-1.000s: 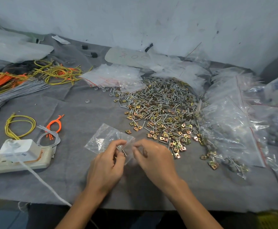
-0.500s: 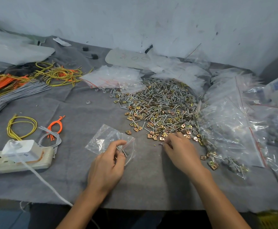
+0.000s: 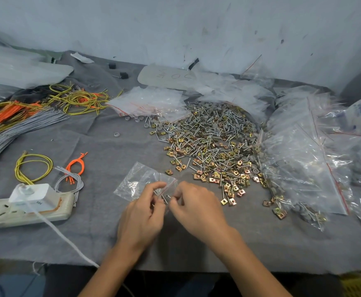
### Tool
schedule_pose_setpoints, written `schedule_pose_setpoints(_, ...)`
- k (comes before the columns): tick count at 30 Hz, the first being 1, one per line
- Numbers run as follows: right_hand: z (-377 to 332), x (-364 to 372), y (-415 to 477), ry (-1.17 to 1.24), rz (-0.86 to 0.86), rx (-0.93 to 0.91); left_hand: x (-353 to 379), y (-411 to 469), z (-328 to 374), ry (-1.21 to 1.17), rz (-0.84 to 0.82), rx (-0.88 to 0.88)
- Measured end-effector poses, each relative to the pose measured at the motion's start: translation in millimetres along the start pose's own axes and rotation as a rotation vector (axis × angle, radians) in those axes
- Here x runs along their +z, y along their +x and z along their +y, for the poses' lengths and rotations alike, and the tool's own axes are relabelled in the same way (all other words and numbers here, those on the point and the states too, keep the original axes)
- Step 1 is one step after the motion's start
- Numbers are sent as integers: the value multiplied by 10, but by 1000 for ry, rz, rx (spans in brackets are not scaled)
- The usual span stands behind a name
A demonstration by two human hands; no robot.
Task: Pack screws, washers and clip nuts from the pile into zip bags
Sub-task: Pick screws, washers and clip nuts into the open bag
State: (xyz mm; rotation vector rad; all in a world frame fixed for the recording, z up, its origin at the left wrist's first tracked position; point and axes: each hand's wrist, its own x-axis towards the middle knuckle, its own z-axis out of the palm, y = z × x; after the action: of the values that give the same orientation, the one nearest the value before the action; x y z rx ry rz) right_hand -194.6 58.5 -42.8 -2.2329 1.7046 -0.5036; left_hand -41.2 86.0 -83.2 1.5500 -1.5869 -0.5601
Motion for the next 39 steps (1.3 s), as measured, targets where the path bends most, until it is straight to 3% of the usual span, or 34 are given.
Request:
schedule_pose_setpoints(10, 110, 26, -51, 89, 119, -17, -1, 10, 16, -22, 11, -8)
schedule_pose_setpoints(17, 848, -499, -232, -91, 124, 205, 6, 10, 23, -29, 2, -26)
schedule_pose_setpoints(21, 1057, -541, -369, -111, 17, 260, 3, 13, 22, -21, 5, -22)
schedule_pose_setpoints(34, 1081, -476, -364, -193, 43, 296, 6, 6, 3, -39, -1, -21)
schedule_pose_setpoints(39, 1085, -571, -409, -124, 135, 368, 18, 5, -5, -34, -2, -20)
